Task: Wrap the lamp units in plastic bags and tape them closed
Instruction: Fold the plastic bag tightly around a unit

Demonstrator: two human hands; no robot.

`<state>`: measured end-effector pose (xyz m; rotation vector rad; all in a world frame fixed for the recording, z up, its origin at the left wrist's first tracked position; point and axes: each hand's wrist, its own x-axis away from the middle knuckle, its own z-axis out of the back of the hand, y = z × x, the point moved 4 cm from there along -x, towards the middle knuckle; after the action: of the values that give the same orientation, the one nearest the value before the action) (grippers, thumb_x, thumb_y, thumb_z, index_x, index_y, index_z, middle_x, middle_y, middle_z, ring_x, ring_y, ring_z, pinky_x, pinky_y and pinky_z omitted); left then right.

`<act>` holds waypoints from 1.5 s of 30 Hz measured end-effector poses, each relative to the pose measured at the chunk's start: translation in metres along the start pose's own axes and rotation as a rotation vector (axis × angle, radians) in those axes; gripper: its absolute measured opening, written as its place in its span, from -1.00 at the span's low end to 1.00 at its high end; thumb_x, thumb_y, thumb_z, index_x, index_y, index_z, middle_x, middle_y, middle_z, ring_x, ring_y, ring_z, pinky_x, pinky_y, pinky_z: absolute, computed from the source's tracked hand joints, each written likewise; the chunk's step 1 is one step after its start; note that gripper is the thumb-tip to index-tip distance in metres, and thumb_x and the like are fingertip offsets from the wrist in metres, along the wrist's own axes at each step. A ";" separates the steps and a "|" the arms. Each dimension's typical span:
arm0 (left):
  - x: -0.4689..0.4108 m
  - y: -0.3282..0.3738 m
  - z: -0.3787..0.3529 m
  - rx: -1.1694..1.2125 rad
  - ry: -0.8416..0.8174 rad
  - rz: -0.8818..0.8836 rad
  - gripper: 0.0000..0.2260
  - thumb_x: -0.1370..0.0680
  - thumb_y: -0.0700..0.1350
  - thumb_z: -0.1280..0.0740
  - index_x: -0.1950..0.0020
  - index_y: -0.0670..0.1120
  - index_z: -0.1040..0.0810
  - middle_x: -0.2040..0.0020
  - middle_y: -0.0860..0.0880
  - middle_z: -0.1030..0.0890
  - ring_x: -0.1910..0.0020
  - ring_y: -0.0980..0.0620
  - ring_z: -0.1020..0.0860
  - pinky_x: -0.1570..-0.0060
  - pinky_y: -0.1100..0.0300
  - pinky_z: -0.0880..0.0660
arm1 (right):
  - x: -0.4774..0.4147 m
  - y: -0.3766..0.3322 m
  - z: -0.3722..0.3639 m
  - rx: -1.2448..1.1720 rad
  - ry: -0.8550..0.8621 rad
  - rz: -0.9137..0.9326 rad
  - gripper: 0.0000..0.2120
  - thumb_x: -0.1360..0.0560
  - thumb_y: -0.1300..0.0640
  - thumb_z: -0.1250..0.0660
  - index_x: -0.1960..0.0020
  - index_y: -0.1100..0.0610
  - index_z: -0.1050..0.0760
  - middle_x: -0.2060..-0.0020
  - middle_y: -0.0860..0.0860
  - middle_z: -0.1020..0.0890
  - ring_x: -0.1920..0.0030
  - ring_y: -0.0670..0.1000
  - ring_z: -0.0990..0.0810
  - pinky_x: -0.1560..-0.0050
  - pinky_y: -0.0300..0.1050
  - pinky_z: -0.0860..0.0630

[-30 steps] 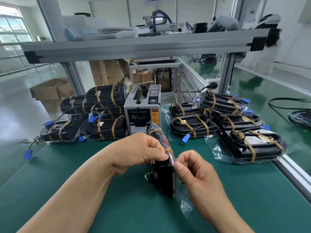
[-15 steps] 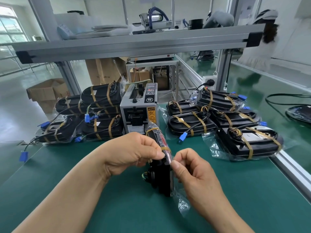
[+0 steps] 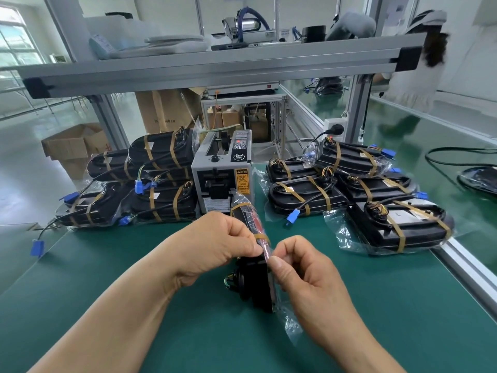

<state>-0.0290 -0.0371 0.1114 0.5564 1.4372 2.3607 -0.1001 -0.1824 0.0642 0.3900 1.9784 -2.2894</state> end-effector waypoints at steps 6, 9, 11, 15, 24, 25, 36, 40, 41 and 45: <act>0.000 -0.003 -0.002 -0.017 0.039 -0.035 -0.81 -0.44 -0.22 -0.50 0.35 -0.08 -0.61 0.47 0.10 -0.52 0.51 0.24 -0.40 0.45 0.47 -0.32 | -0.001 0.001 0.000 0.011 -0.005 0.008 -0.83 -0.56 0.15 -0.38 0.18 -0.02 -0.48 0.43 -0.12 -0.46 0.37 -0.15 -0.40 0.28 -0.26 -0.40; 0.001 -0.007 -0.002 -0.024 0.090 -0.036 -0.87 -0.42 -0.15 -0.53 0.27 -0.10 -0.62 0.45 0.06 -0.48 0.46 0.14 -0.35 0.44 0.39 -0.30 | -0.001 0.002 0.000 0.010 -0.007 0.010 -0.82 -0.56 0.16 -0.37 0.19 -0.02 -0.48 0.44 -0.13 -0.46 0.39 -0.15 -0.40 0.30 -0.28 -0.40; 0.002 -0.012 -0.003 0.017 0.131 -0.017 -0.84 -0.41 -0.14 -0.55 0.17 -0.10 -0.57 0.44 0.06 -0.45 0.48 0.14 -0.33 0.47 0.39 -0.29 | -0.001 0.003 0.001 0.007 -0.008 0.010 -0.81 -0.56 0.17 -0.37 0.19 -0.02 -0.48 0.44 -0.14 -0.45 0.39 -0.16 -0.39 0.31 -0.29 -0.39; 0.001 -0.018 -0.008 0.121 0.229 -0.003 -0.87 -0.47 -0.15 -0.49 0.18 -0.11 -0.56 0.38 -0.02 -0.54 0.44 0.14 -0.44 0.42 0.37 -0.37 | -0.001 0.004 0.002 0.029 -0.025 0.016 -0.81 -0.57 0.17 -0.36 0.19 -0.03 -0.47 0.44 -0.15 -0.44 0.38 -0.15 -0.37 0.32 -0.30 -0.38; 0.005 -0.023 -0.014 0.262 0.135 -0.014 -0.84 -0.42 0.01 -0.52 0.25 0.04 -0.57 0.31 -0.03 -0.61 0.35 0.07 -0.52 0.31 0.26 -0.46 | -0.002 0.007 0.004 0.044 -0.022 0.012 -0.81 -0.58 0.09 -0.37 0.20 -0.07 -0.49 0.43 -0.16 -0.46 0.38 -0.16 -0.39 0.30 -0.32 -0.37; 0.004 -0.024 -0.015 0.264 0.138 -0.015 -0.83 -0.39 0.01 -0.53 0.24 0.05 -0.56 0.31 -0.03 -0.58 0.33 0.06 -0.50 0.30 0.25 -0.45 | -0.002 0.007 0.003 0.036 -0.025 0.013 -0.82 -0.57 0.03 -0.37 0.20 -0.07 -0.49 0.42 -0.15 -0.46 0.37 -0.16 -0.39 0.29 -0.31 -0.38; 0.003 -0.030 -0.012 0.324 0.122 -0.041 -0.82 -0.44 0.05 -0.51 0.28 0.09 -0.55 0.32 0.00 -0.60 0.38 0.10 -0.51 0.38 0.33 -0.44 | 0.000 0.020 -0.008 -0.217 0.049 -0.089 -0.85 -0.46 -0.04 -0.30 0.23 -0.01 -0.44 0.42 -0.04 -0.47 0.34 -0.04 -0.40 0.21 -0.04 -0.38; 0.003 -0.030 -0.012 0.323 0.113 -0.043 -0.80 -0.27 0.08 -0.54 0.26 0.11 -0.54 0.28 -0.03 -0.59 0.30 0.06 -0.51 0.26 0.24 -0.46 | 0.003 0.020 -0.011 -0.169 0.071 -0.060 -0.78 -0.42 -0.17 -0.31 0.22 -0.04 -0.44 0.42 -0.05 -0.49 0.35 -0.05 -0.43 0.20 -0.04 -0.41; 0.002 -0.030 -0.012 0.323 0.120 -0.042 -0.77 -0.22 0.10 -0.54 0.26 0.11 -0.54 0.27 -0.06 -0.58 0.27 0.02 -0.50 0.21 0.16 -0.45 | 0.003 0.020 -0.011 -0.161 0.070 -0.056 -0.75 -0.39 -0.22 -0.30 0.21 -0.04 -0.44 0.41 -0.05 -0.49 0.35 -0.05 -0.43 0.19 -0.02 -0.41; 0.002 -0.030 -0.013 0.286 0.164 -0.035 -0.75 -0.21 0.09 -0.52 0.25 0.07 -0.52 0.24 -0.11 -0.54 0.25 -0.02 -0.45 0.16 0.03 -0.40 | 0.003 0.018 -0.012 -0.171 0.081 -0.045 -0.71 -0.37 -0.25 -0.30 0.20 -0.02 -0.45 0.42 -0.04 -0.47 0.34 -0.02 -0.40 0.19 0.04 -0.37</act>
<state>-0.0347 -0.0334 0.0795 0.4090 1.8597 2.2312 -0.0974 -0.1733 0.0450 0.4329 2.2231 -2.1391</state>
